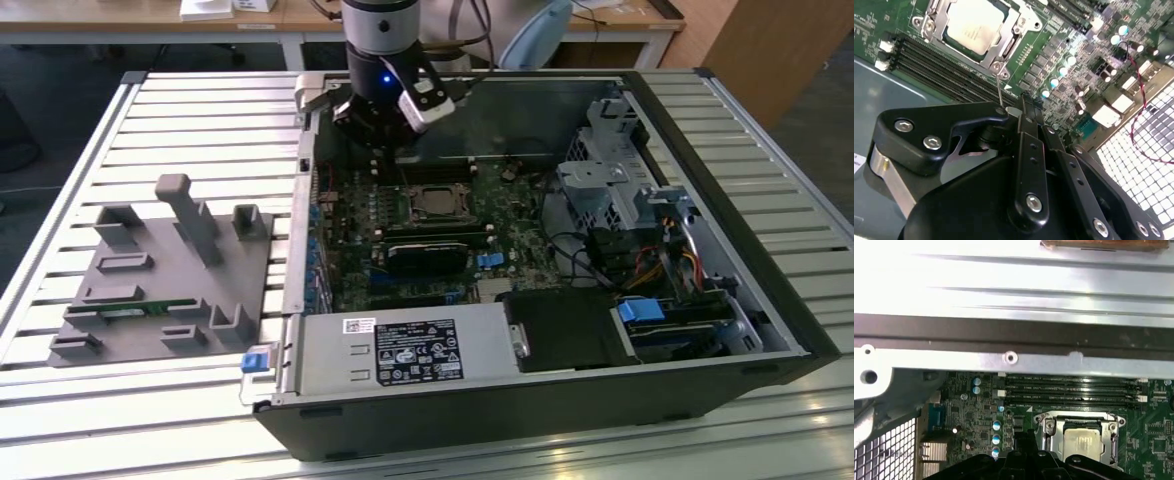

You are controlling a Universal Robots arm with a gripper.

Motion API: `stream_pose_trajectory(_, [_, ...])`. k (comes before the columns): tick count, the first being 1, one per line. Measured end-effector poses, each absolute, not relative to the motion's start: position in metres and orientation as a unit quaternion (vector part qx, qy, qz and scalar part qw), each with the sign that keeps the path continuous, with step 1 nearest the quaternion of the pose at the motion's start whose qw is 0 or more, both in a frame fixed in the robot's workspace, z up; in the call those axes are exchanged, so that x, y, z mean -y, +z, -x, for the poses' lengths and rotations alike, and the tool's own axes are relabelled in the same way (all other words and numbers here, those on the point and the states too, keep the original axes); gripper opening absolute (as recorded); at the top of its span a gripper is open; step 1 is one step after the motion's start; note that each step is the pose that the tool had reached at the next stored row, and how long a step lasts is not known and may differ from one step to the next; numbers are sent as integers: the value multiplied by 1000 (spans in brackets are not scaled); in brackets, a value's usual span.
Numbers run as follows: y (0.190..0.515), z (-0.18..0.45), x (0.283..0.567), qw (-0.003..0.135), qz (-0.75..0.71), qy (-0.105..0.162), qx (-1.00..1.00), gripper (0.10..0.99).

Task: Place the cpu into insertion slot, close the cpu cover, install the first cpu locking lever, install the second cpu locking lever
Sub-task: 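Install the first cpu locking lever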

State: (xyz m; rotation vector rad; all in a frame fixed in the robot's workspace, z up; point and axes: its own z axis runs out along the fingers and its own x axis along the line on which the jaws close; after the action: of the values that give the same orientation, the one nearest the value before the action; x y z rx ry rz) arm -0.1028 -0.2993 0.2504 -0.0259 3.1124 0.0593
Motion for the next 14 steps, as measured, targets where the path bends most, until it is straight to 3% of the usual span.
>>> stream_pose_trajectory(14, [251,104,293,14,8,20,-1000,122])
